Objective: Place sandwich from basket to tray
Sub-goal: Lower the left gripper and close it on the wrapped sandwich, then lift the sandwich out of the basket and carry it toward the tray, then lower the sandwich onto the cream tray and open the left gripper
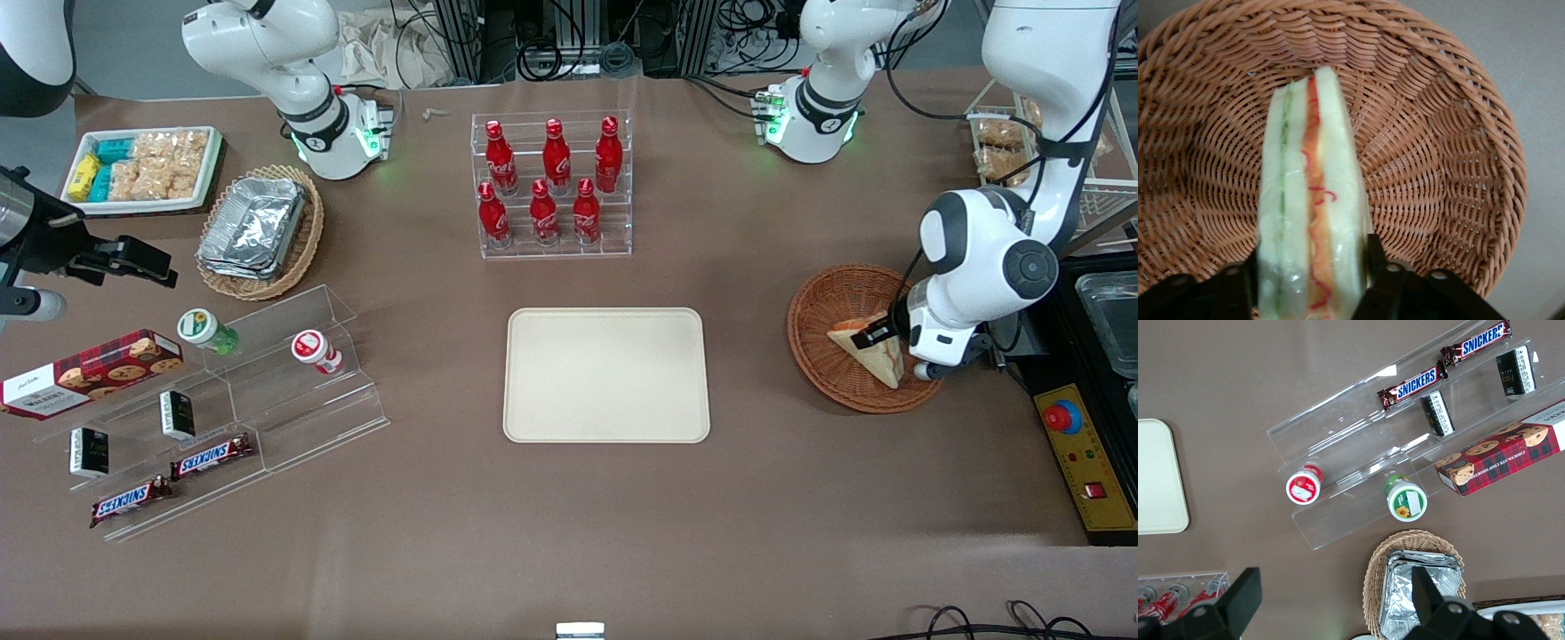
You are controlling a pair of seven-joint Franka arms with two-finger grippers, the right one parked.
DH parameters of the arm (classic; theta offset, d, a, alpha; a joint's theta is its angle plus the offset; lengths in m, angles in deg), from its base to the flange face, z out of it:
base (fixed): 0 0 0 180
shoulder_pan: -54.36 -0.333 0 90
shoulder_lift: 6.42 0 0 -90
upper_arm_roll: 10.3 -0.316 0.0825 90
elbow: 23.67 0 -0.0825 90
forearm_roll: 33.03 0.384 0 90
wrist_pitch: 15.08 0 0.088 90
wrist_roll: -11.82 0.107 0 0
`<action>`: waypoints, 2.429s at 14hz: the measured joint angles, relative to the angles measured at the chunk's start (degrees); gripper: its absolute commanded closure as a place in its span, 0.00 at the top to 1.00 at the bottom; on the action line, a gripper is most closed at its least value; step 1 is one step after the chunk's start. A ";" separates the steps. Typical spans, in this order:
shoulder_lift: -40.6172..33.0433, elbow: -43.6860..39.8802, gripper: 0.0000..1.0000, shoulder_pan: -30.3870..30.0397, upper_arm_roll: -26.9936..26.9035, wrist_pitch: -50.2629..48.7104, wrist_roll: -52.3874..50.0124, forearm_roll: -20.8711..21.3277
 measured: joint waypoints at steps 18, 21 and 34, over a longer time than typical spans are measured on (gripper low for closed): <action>-0.79 -36.88 0.29 9.52 2.08 -35.93 0.04 1.22; 2.40 -37.40 0.29 15.05 2.35 -35.60 0.04 1.21; 21.43 -37.60 0.37 31.63 2.22 -19.79 -0.60 3.69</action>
